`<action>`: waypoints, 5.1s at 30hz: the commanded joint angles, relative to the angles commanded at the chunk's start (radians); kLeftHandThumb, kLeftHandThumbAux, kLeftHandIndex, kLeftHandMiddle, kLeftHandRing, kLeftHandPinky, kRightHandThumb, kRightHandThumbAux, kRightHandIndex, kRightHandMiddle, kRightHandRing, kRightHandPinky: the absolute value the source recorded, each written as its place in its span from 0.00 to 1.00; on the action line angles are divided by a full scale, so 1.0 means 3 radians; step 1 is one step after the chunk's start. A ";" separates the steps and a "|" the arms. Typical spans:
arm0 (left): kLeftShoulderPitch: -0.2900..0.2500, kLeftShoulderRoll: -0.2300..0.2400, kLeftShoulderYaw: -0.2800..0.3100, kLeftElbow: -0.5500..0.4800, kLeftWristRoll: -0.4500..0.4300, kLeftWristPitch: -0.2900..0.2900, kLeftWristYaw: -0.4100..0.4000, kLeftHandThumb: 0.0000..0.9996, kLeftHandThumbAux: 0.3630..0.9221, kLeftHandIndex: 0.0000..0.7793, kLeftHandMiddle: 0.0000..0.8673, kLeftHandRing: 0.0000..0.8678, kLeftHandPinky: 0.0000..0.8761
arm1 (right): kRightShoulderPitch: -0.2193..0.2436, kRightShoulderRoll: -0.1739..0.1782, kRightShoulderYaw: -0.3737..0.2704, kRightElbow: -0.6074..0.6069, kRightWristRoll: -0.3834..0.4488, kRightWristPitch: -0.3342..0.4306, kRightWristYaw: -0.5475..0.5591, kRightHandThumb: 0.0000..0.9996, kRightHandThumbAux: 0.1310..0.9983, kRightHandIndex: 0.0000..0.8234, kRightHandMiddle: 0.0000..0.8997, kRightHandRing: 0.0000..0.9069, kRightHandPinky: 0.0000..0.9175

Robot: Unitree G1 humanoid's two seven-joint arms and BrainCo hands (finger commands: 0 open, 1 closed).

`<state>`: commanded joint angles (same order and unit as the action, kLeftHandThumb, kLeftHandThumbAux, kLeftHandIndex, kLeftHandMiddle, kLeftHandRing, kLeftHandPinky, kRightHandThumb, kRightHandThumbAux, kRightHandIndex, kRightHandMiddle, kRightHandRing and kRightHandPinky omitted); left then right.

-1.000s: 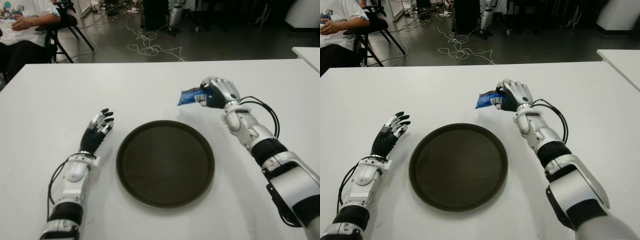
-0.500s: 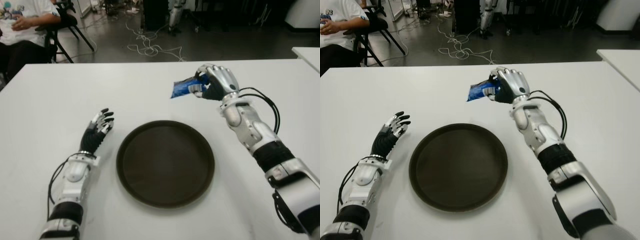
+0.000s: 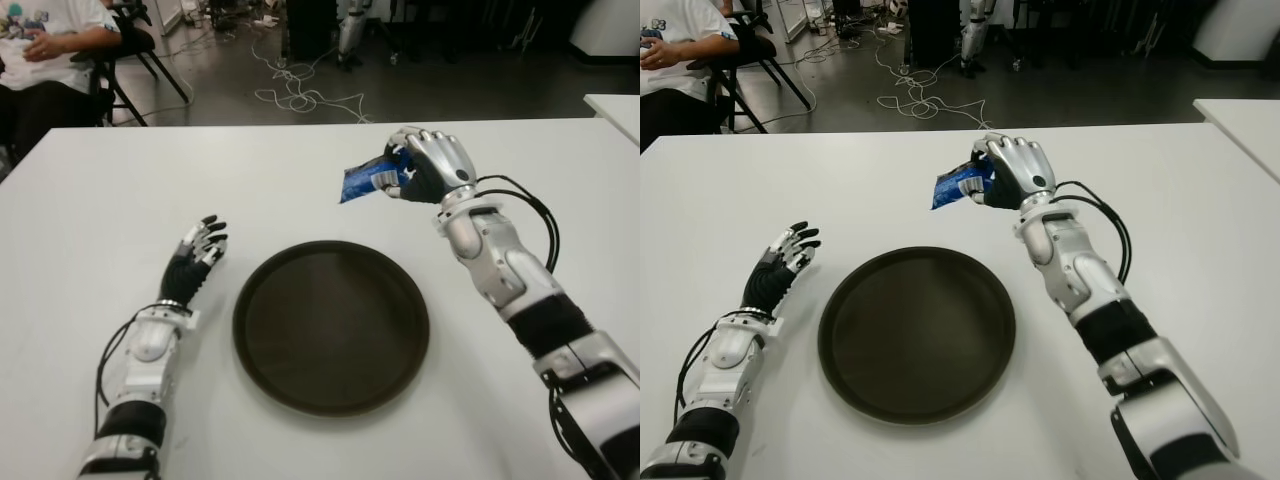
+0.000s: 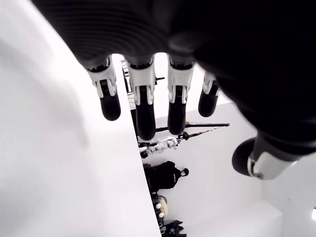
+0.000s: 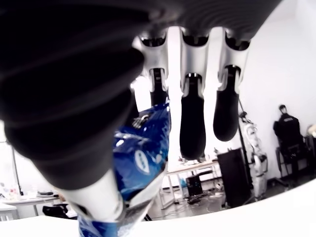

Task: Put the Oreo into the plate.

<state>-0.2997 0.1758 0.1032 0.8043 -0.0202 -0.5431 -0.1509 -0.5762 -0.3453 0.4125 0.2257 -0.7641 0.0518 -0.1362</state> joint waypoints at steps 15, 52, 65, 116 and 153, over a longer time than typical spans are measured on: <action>-0.0026 0.0008 -0.0004 0.0004 0.0017 0.0025 0.0013 0.30 0.22 0.12 0.21 0.18 0.13 | 0.0343 0.0084 0.0235 -0.0621 -0.0083 -0.0089 0.0521 0.11 0.87 0.87 0.90 0.90 0.87; -0.0010 0.0009 0.0001 -0.0024 0.0033 -0.0004 0.0059 0.29 0.25 0.13 0.20 0.18 0.15 | 0.0571 -0.0238 0.0281 -0.0979 -0.0199 -0.0400 0.1523 0.20 0.85 0.73 0.82 0.81 0.78; 0.0008 -0.0006 -0.0007 -0.0094 0.0042 0.0025 0.0082 0.29 0.28 0.13 0.21 0.19 0.15 | 0.0523 -0.0329 0.0278 -0.1016 -0.0236 -0.0408 0.1778 0.00 0.79 0.40 0.40 0.38 0.33; -0.0113 0.0021 -0.0020 0.0035 0.0049 0.0043 0.0034 0.29 0.22 0.11 0.20 0.18 0.14 | 0.0490 -0.0343 -0.0096 -0.0652 -0.0148 -0.0873 0.0980 0.00 0.62 0.00 0.00 0.00 0.00; -0.0258 0.0065 -0.0026 0.0324 0.0126 -0.0113 0.0015 0.28 0.22 0.12 0.21 0.19 0.14 | 0.0388 -0.0393 -0.0360 -0.0619 -0.0137 -0.0836 0.0750 0.00 0.61 0.00 0.00 0.00 0.00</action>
<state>-0.3772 0.1954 0.0954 0.9015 0.0177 -0.5771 -0.1462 -0.4598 -0.4634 0.3044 0.0401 -0.8053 -0.1989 0.0888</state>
